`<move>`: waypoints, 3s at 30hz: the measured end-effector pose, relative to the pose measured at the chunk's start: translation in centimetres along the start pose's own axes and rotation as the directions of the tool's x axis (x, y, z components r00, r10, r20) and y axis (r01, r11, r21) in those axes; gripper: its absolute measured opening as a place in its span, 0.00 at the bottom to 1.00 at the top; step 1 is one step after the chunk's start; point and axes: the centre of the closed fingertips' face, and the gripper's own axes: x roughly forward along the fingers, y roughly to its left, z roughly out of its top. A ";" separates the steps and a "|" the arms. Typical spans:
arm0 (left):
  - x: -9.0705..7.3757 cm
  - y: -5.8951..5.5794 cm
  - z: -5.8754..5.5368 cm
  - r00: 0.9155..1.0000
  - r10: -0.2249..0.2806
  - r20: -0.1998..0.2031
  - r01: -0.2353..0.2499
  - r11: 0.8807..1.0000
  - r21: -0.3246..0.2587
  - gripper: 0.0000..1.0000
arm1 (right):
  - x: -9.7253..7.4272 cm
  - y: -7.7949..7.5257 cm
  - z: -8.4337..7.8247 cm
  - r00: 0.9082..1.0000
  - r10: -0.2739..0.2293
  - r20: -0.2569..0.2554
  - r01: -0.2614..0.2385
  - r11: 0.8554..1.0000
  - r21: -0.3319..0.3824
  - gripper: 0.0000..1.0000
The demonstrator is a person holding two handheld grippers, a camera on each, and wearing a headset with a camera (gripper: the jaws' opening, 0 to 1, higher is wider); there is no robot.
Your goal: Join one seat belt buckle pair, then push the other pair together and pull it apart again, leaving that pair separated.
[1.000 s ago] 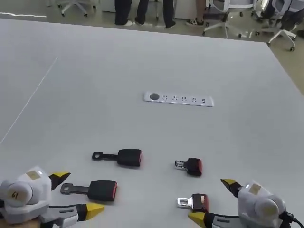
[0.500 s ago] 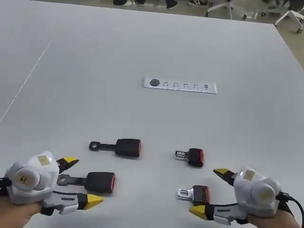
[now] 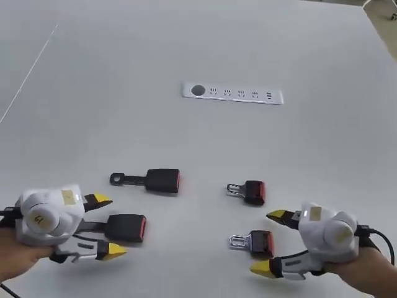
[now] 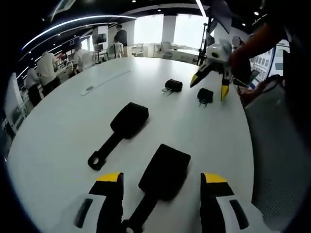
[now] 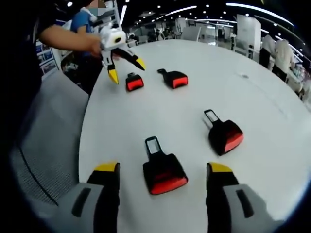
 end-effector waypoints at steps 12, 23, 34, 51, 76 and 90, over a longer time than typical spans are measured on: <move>1.4 -0.3 -1.6 0.992 -0.070 -0.105 0.087 0.983 0.162 0.51 | 0.2 0.5 -1.5 0.989 0.097 -0.109 -0.108 0.989 -0.105 0.57; 1.6 0.0 -2.0 0.987 -0.091 -0.135 0.118 0.970 0.212 0.36 | 0.2 0.0 -1.6 0.986 0.080 -0.148 -0.103 0.982 -0.155 0.36; 1.6 0.1 -2.3 0.985 -0.092 -0.147 0.123 0.968 0.219 0.35 | 0.6 -0.1 -1.3 0.983 0.065 -0.169 -0.090 0.985 -0.144 0.35; 1.4 0.6 -2.4 0.980 -0.097 -0.172 0.135 0.964 0.227 0.35 | 3.2 0.8 1.5 0.982 0.077 -0.173 -0.108 0.978 -0.178 0.34; 1.1 0.0 -1.7 0.978 -0.092 -0.189 0.134 0.965 0.224 0.35 | 8.0 2.3 6.9 0.987 0.123 -0.103 -0.145 0.959 -0.244 0.35; 0.7 -0.5 -1.0 0.976 -0.090 -0.198 0.133 0.966 0.221 0.35 | 10.6 3.4 9.8 0.990 0.127 -0.060 -0.138 0.957 -0.254 0.35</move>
